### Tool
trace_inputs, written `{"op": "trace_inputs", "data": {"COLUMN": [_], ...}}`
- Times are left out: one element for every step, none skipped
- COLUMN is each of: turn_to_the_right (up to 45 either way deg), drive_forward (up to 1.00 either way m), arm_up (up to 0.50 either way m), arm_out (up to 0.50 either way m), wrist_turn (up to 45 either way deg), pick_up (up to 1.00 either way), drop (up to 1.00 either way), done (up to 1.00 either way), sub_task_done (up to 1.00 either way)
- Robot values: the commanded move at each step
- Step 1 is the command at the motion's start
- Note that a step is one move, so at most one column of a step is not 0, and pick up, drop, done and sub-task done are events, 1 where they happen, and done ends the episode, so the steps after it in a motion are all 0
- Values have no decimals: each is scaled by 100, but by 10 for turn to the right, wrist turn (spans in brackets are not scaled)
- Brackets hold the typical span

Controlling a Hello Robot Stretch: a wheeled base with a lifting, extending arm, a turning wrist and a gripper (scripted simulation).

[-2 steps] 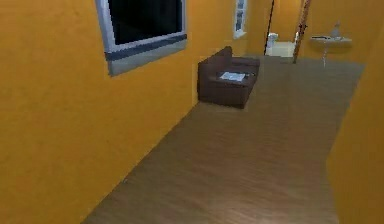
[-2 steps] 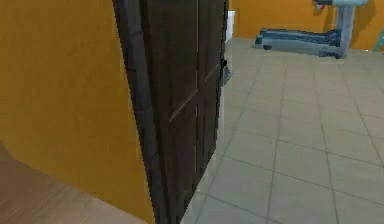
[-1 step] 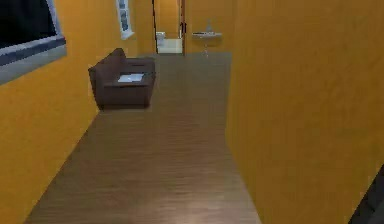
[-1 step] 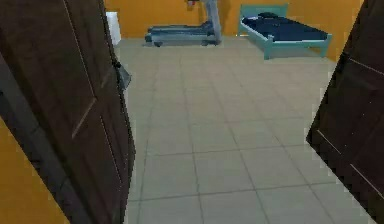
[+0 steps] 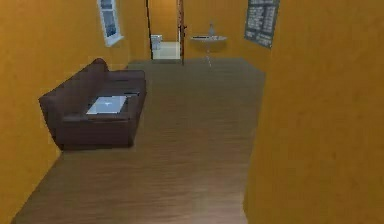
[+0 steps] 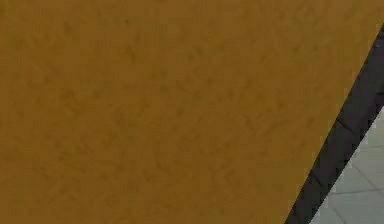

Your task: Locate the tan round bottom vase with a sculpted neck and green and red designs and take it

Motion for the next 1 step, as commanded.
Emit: {"op": "trace_inputs", "data": {"turn_to_the_right": [0], "drive_forward": [100], "arm_up": [0], "arm_out": [0], "wrist_turn": [0], "pick_up": [0], "drop": [0], "done": [0], "sub_task_done": [0]}}
